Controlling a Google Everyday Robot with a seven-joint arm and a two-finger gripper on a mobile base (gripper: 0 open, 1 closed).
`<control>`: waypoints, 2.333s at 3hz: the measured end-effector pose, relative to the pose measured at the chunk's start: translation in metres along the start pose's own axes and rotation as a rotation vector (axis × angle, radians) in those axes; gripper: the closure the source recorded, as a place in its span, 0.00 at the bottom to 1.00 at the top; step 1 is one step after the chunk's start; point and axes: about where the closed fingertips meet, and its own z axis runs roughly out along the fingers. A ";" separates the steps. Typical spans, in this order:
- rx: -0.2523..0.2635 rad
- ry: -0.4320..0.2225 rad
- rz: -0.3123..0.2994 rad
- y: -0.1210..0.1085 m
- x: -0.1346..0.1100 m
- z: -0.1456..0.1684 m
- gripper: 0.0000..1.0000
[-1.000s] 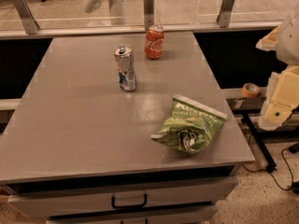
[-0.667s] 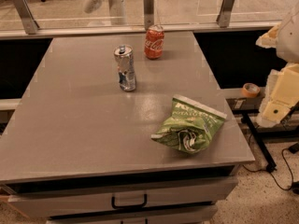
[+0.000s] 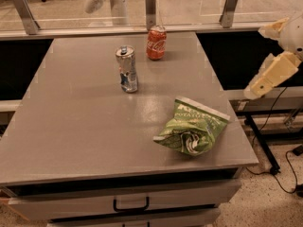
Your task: Pick coke can
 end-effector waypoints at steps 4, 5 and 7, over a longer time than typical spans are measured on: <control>-0.090 -0.380 0.249 -0.069 -0.061 0.151 0.00; -0.031 -0.541 0.267 -0.091 -0.093 0.177 0.00; -0.007 -0.660 0.213 -0.127 -0.147 0.233 0.00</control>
Offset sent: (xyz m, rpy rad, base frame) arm 0.2002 0.1239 -0.0789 0.5491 0.1394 -0.0644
